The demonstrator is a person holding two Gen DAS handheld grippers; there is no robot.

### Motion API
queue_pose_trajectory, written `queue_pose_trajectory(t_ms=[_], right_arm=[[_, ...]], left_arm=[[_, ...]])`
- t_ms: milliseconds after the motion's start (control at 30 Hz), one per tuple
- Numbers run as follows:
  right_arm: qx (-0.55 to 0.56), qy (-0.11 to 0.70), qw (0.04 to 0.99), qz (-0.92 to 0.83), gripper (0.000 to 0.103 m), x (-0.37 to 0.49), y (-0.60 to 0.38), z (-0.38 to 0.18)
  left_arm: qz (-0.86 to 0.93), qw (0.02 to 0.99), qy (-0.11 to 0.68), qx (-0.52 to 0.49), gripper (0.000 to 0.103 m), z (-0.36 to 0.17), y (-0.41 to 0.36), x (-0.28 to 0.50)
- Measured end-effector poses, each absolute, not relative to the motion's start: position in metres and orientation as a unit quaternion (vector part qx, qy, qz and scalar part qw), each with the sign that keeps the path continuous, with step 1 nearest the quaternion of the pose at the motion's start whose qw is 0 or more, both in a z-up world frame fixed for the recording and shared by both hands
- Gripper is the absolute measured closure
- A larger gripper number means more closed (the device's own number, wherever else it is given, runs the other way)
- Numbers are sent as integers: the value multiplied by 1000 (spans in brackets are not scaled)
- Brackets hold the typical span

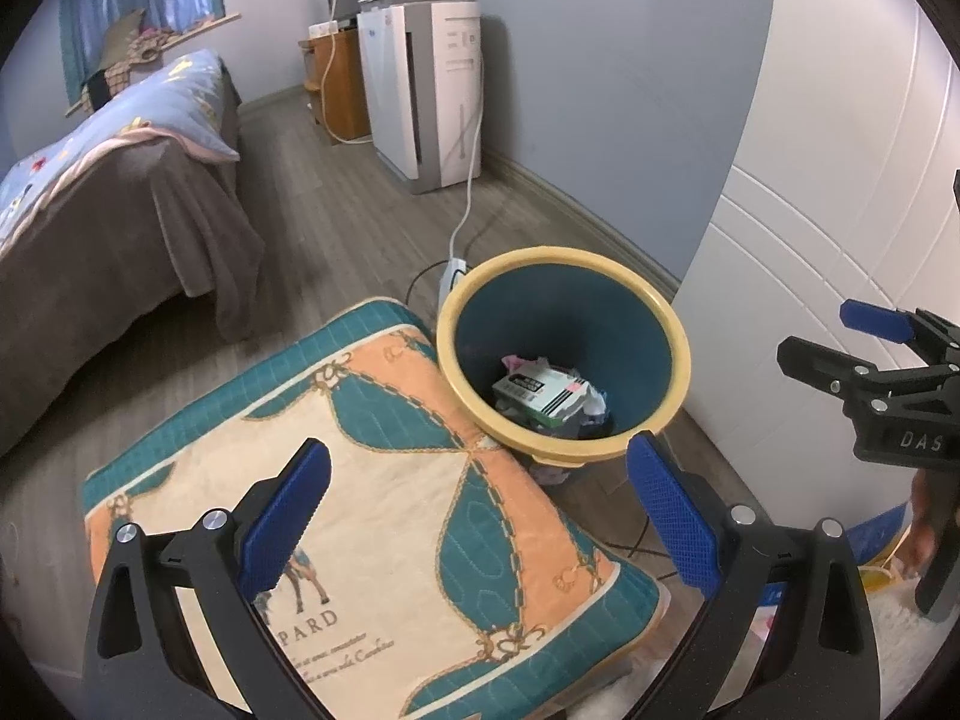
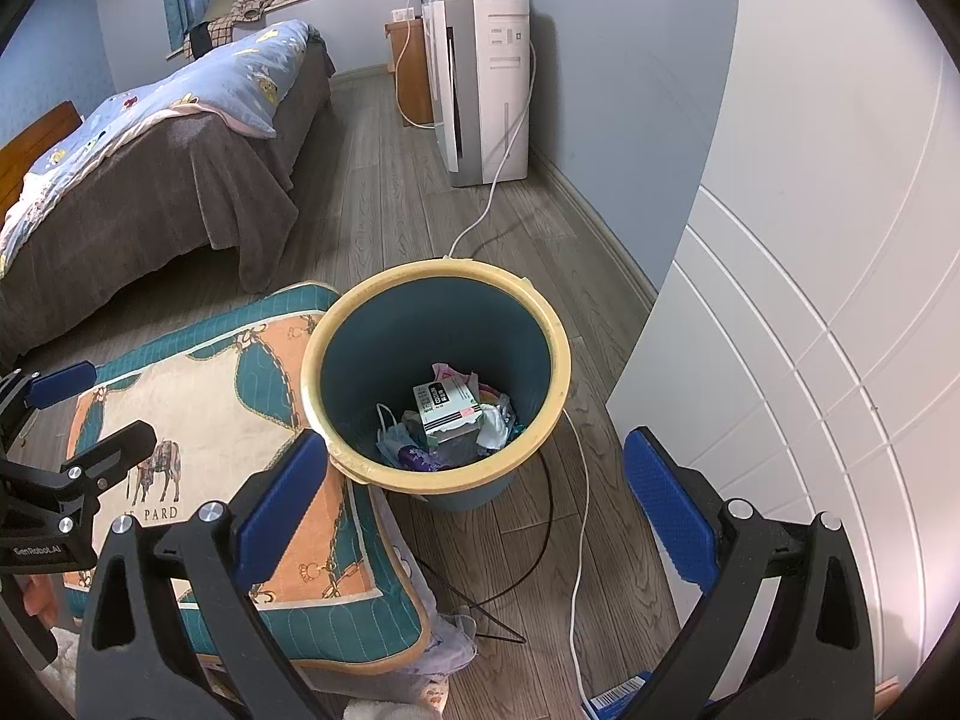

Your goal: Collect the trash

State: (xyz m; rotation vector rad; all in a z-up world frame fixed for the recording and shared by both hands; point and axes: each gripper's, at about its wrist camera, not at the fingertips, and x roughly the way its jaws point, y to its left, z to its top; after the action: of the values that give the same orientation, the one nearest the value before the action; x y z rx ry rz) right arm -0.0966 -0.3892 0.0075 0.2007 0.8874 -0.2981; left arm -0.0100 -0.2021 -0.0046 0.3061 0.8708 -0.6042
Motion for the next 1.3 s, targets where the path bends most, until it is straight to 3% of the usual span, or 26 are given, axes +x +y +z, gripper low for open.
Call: queue_pose_trajectory(t_ms=[1300], right_arm=[[98, 428, 887, -142, 6, -97, -391, 6]], left_arm=[[-297, 852, 402, 154, 5, -4, -206, -15]])
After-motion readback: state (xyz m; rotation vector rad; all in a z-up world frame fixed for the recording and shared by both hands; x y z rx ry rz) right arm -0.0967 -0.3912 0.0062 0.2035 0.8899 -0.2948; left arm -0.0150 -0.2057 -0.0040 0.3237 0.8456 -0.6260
